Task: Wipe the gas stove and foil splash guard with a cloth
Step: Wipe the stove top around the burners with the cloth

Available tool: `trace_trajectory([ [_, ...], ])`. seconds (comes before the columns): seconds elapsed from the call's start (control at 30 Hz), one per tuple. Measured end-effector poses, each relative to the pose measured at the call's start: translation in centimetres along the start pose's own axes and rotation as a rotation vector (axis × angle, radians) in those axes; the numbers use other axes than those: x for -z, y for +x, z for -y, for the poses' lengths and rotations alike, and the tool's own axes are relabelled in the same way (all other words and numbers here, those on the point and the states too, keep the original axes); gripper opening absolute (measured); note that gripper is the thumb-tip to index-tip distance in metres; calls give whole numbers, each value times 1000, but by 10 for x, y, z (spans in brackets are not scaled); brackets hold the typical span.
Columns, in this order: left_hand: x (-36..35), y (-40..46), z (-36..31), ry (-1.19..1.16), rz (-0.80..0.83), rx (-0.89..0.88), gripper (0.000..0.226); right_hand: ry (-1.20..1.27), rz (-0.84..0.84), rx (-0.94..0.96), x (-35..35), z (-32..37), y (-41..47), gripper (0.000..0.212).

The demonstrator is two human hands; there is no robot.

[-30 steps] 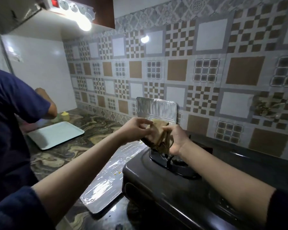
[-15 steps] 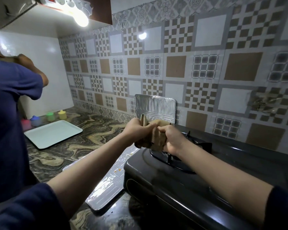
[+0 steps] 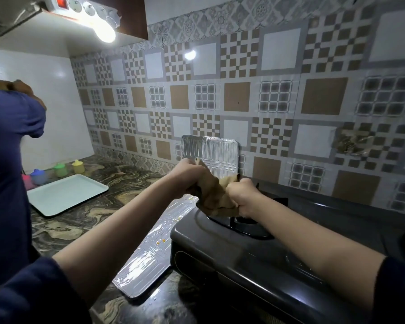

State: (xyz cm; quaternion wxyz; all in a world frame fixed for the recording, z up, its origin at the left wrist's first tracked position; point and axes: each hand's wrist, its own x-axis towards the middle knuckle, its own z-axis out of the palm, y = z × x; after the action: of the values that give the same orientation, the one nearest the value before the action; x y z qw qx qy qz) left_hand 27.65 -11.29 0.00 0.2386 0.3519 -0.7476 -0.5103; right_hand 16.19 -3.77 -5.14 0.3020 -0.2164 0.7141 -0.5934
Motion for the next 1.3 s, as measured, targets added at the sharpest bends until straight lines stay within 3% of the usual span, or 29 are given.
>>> trace_trajectory([
  [0.17, -16, -7, -10, -63, 231, 86, 18, 605, 254, -100, -6, 9, -14, 54],
  [0.27, -12, -8, -10, 97, 262, 43, 20, 622, 322, -95, 6, 5, -19, 70],
  [0.33, -10, -11, -8, 212, 220, -73, 14, 525, 327, -98, 8, 3, -20, 50],
  [0.4, -7, -11, 0, 197, 104, -149, 17, 399, 192, -132, 7, 1, -13, 25],
  [0.53, 9, -9, 38, 373, 37, -167, 20, 163, -7, -76, 17, -8, 2, 33],
  [0.63, 12, -18, 67, 699, 148, 5, 66, -82, -38, 95, 19, -11, 6, 24],
  [0.77, 0, -34, 98, 1040, 304, 53, 90, -554, 96, 452, -4, -7, 7, 31],
  [0.87, -9, -33, 122, 1086, 298, 118, 119, -899, 217, 714, -28, -10, 10, 51],
  [0.93, -15, -27, 135, 1050, 283, 139, 126, -1155, 280, 817, -41, -16, 14, 49],
  [1.07, -23, -27, 151, 992, 253, 148, 135, -1457, 413, 779, -56, -34, 17, 44],
  [1.3, -22, -25, 153, 970, 266, 146, 135, -1616, 511, 752, -52, -51, 14, 66],
])
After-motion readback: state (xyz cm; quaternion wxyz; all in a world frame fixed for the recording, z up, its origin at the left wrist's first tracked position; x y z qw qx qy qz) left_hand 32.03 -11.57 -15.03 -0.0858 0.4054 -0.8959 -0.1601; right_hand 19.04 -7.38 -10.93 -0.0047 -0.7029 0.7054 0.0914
